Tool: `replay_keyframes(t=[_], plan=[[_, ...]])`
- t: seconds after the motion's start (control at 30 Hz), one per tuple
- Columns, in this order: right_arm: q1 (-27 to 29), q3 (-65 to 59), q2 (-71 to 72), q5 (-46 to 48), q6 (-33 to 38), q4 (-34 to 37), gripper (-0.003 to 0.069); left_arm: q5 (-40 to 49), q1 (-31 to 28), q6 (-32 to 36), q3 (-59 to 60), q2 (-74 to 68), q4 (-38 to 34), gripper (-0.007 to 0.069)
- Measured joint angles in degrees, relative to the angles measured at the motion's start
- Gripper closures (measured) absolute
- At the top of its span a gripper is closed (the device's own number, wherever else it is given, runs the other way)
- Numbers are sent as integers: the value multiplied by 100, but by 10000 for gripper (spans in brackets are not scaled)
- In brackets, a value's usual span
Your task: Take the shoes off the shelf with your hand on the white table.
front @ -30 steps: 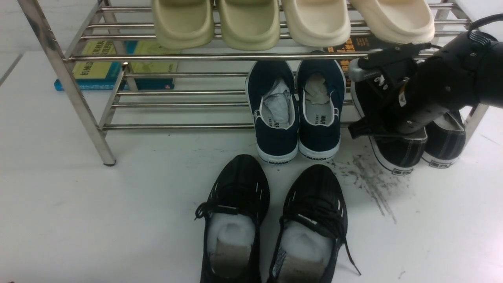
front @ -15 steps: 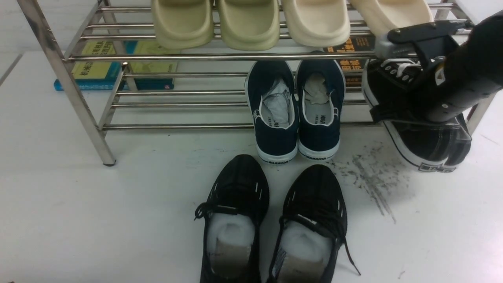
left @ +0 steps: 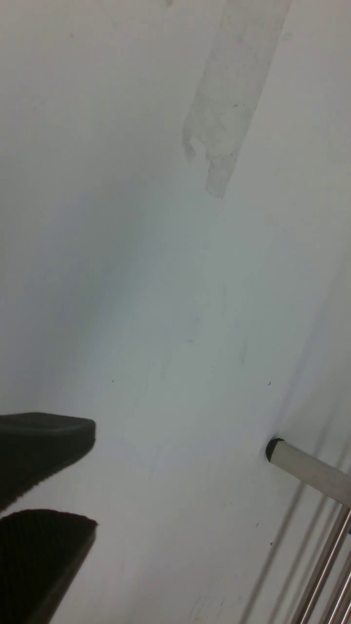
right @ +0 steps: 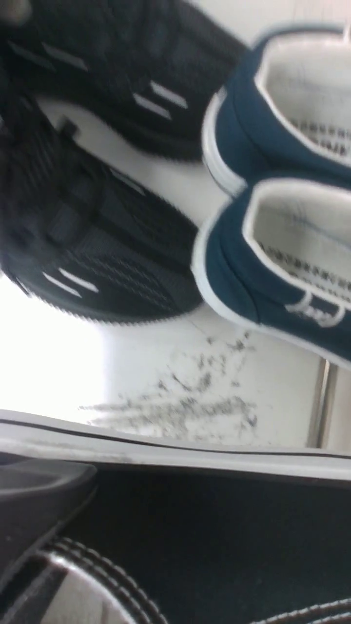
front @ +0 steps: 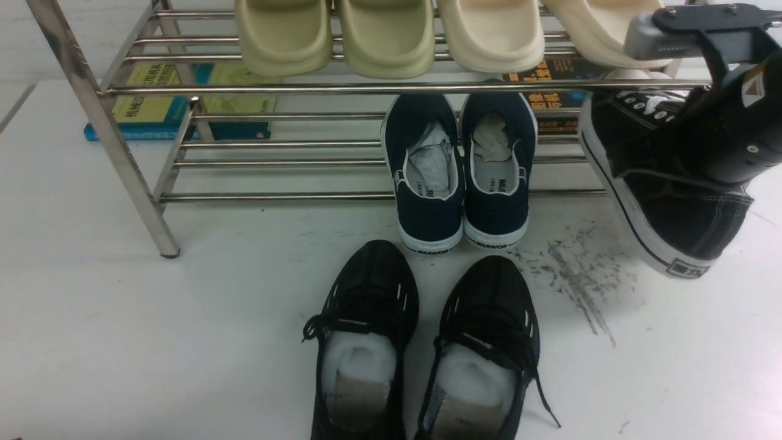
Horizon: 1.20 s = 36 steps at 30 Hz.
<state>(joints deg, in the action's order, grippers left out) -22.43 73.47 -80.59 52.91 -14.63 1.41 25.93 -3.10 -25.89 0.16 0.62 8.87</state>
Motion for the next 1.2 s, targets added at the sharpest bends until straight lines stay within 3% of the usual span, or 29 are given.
replay_keyframes(t=[0.23, 0.4, 0.6, 0.93, 1.2], plan=[[4, -6, 469, 495, 557, 715, 657, -5, 0, 0, 0, 5, 0, 385], [4, -6, 936, 1446, 957, 1466, 654, -5, 0, 0, 0, 5, 0, 385], [4, -489, 1602, 1811, 969, 1676, 653, -5, 0, 0, 0, 5, 0, 385], [4, -3109, 2378, 733, 623, 2047, 652, -5, 0, 0, 0, 5, 0, 385], [4, -3252, 1844, 40, 780, 2161, 650, -5, 0, 0, 0, 5, 0, 385]])
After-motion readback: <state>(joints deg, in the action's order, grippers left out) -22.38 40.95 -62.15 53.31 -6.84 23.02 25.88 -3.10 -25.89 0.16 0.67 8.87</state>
